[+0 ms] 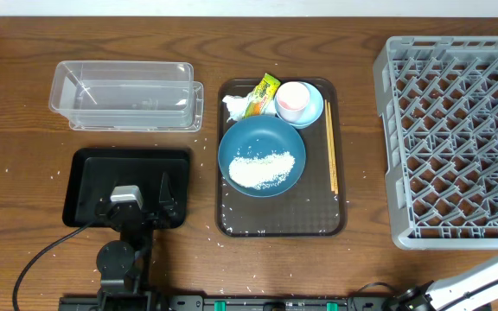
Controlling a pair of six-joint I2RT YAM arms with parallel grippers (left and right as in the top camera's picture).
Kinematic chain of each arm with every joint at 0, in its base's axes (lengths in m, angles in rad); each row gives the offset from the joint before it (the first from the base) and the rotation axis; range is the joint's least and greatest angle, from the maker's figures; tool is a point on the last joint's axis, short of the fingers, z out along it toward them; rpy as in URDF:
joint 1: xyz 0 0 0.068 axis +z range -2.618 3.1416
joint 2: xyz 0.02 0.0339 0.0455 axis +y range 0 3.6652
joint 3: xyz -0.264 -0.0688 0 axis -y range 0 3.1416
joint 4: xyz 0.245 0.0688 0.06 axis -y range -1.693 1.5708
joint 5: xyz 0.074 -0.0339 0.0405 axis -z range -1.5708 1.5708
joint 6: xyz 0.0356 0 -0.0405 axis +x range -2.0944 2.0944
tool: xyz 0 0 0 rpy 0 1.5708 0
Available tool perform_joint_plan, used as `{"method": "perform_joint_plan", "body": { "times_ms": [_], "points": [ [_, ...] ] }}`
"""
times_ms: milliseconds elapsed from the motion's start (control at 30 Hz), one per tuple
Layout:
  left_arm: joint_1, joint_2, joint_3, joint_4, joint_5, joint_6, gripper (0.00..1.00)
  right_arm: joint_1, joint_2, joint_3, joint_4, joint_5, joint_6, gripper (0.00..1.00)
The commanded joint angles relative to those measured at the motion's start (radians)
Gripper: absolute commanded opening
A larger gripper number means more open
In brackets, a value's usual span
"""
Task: Sort waste into correct bins and load items into the dishwasher rack
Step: 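Lower the white cup into the rack and open the right gripper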
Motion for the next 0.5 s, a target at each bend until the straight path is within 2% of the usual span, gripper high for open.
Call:
{"method": "perform_joint_plan", "body": {
  "times_ms": [0,467],
  "points": [
    [0.000,-0.006,-0.019,-0.036,-0.028,0.012,0.98,0.016,0.012,0.000,0.005,0.000,-0.052,0.01],
    [0.000,-0.006,-0.019,-0.036,-0.028,0.012,0.98,0.031,0.076,0.000,0.055,0.061,-0.051,0.01]
  ]
}}
